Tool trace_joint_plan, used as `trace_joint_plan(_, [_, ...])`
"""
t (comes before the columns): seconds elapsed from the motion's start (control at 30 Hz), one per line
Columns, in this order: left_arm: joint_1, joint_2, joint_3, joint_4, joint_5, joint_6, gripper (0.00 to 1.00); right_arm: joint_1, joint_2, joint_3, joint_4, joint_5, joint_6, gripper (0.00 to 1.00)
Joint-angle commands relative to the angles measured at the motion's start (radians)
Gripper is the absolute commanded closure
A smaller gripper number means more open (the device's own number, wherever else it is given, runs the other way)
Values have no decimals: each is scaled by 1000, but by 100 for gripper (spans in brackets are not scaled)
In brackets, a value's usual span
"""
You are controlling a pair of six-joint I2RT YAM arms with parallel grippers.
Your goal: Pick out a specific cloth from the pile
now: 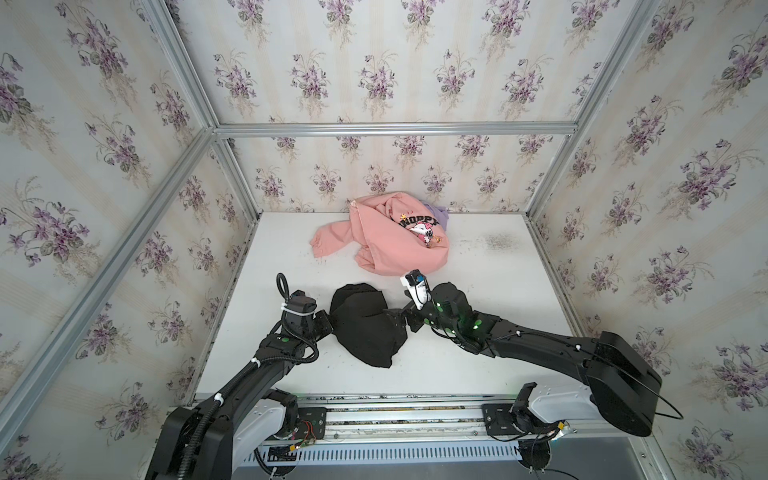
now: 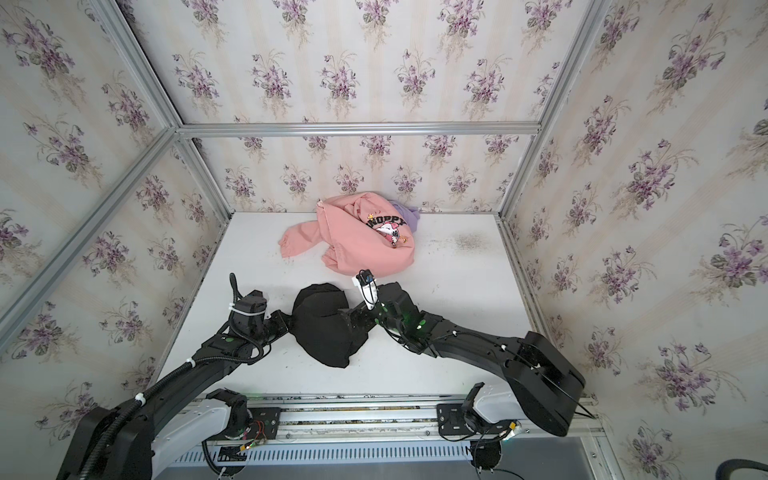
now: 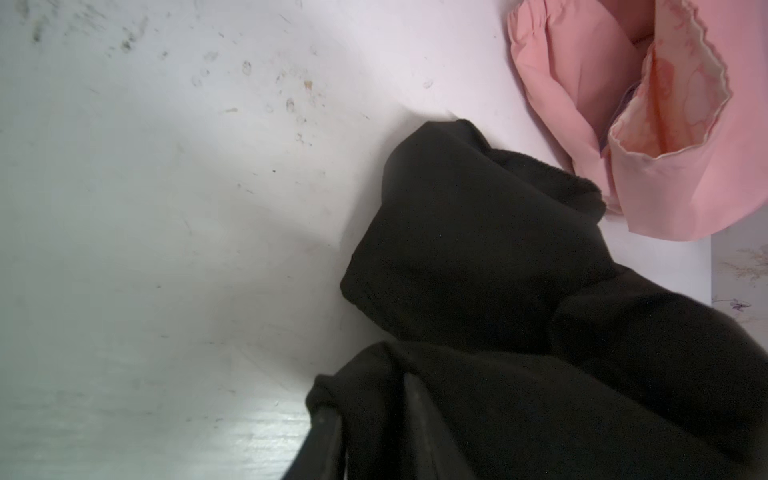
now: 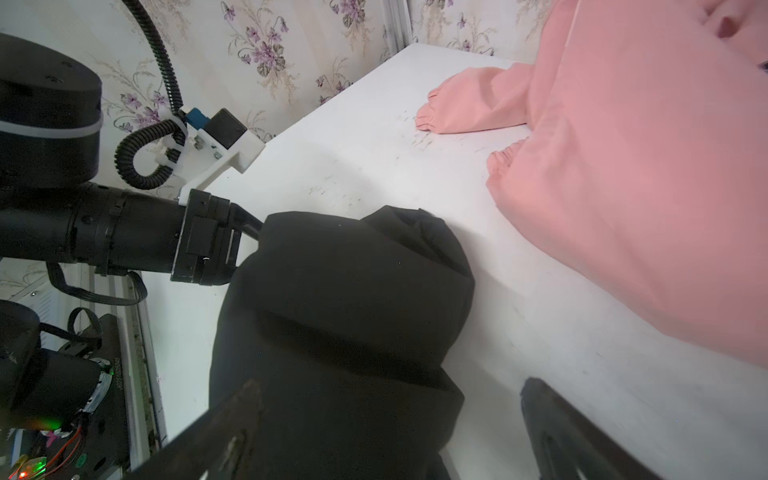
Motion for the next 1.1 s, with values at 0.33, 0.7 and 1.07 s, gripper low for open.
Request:
trace_joint_plan(0.33, [27,-213,1,-35,-92,42,28,15,159,103,95,-14,-34,0])
trace_joint_plan(0.7, [83,-367,10,-100,-149,88,1,60,309,248,55,-8,-115,0])
trace_joint_plan(1.07, [93,-350,19,-97,-106,93,1,141,504,262,119,80,-211,0])
